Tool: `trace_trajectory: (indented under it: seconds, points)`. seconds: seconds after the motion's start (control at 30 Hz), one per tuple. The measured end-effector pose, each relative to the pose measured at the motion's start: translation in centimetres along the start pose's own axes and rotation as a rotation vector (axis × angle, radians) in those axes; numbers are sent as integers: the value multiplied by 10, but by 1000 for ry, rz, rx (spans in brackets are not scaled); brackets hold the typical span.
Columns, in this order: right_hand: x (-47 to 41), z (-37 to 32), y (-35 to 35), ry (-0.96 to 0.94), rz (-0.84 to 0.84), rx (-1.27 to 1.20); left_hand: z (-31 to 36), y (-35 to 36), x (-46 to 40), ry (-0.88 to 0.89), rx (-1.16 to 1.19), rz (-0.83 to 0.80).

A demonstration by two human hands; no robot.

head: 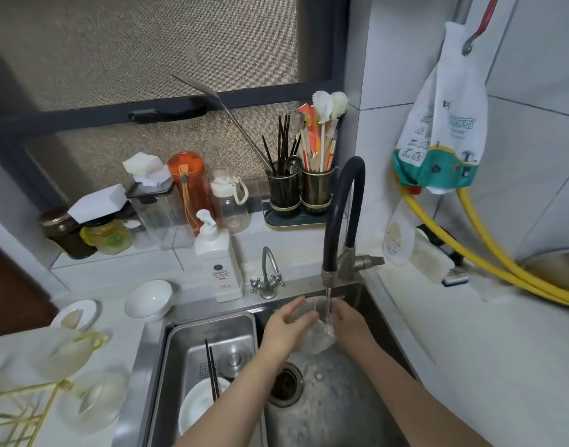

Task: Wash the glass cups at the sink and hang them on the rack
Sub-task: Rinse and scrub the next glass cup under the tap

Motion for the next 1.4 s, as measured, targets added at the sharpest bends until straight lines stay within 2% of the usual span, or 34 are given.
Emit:
trace_trajectory:
  seconds: [0.2, 0.33, 0.47, 0.57, 0.7, 0.8, 0.97, 1.13, 1.27, 1.4]
  points:
    - [19, -16, -16, -67, 267, -165, 2, 15, -1, 99, -118, 108]
    - [11, -20, 3, 96, 64, -589, -2, 18, 0, 127, -175, 89]
    - [15, -24, 10, 79, -22, -715, 1, 15, 0, 107, -120, 67]
    - [22, -20, 14, -24, -89, -675, 8, 9, -1, 87, -112, 90]
    - [28, -18, 9, -306, -149, -56, 17, 0, -6, 43, -53, 115]
    - [32, -23, -1, -421, -81, 116, 20, -5, -10, 31, -81, 135]
    - [30, -26, -15, -369, 32, -52, 12, 0, -3, -142, 24, 31]
    - [20, -23, -16, -309, 46, -225, 6, 4, -1, -129, 106, -61]
    - [13, -21, -14, -246, 88, -337, 4, -3, 0, -111, 115, 27]
    - [10, -12, -12, -158, 114, -529, -14, -11, 2, -277, 176, 134]
Point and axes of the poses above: each hand's wrist, its own x-axis away from the middle knuckle, its own y-axis out of the palm, z = x × y, the point moved 7 cm from there along -x, towards the middle knuckle, and after that the axes turned 7 degrees about -y, right-handed, at the moved point
